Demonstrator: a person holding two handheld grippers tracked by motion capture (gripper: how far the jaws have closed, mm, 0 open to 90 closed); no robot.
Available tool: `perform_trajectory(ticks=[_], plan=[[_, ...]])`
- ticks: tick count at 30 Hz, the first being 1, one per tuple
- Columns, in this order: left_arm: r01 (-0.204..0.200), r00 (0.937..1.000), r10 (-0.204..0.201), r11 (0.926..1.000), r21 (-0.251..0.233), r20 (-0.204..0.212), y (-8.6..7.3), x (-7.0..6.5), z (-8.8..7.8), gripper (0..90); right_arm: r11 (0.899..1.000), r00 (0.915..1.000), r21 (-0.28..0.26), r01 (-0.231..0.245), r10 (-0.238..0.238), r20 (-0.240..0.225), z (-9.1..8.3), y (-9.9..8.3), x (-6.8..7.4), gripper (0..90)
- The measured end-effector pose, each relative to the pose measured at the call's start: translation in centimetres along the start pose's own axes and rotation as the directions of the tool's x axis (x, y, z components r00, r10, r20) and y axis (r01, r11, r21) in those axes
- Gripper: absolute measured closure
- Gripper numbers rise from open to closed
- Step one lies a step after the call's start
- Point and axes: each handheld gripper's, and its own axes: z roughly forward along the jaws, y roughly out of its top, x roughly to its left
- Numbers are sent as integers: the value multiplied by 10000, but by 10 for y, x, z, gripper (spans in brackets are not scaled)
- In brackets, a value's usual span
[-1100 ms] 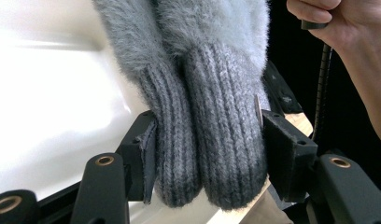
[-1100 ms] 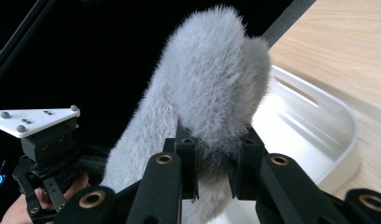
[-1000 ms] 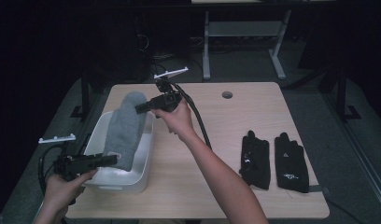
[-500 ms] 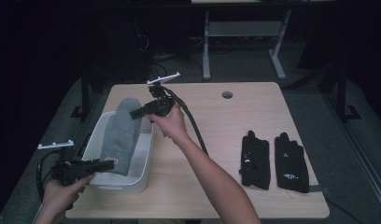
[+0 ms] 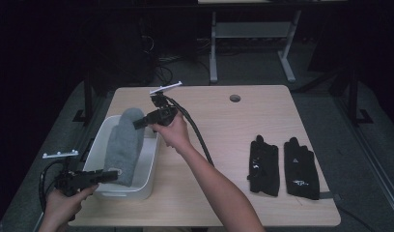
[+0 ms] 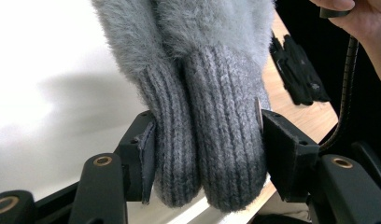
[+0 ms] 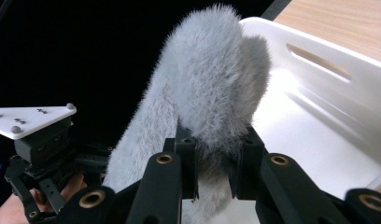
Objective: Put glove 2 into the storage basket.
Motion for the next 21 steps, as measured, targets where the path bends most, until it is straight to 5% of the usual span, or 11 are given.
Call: perform_trajectory(ticks=[21], plan=[[113, 9988, -75, 9968, 785, -489, -5, 6, 4, 369, 9992, 9999, 378, -139, 142, -86, 17, -10, -12, 760]])
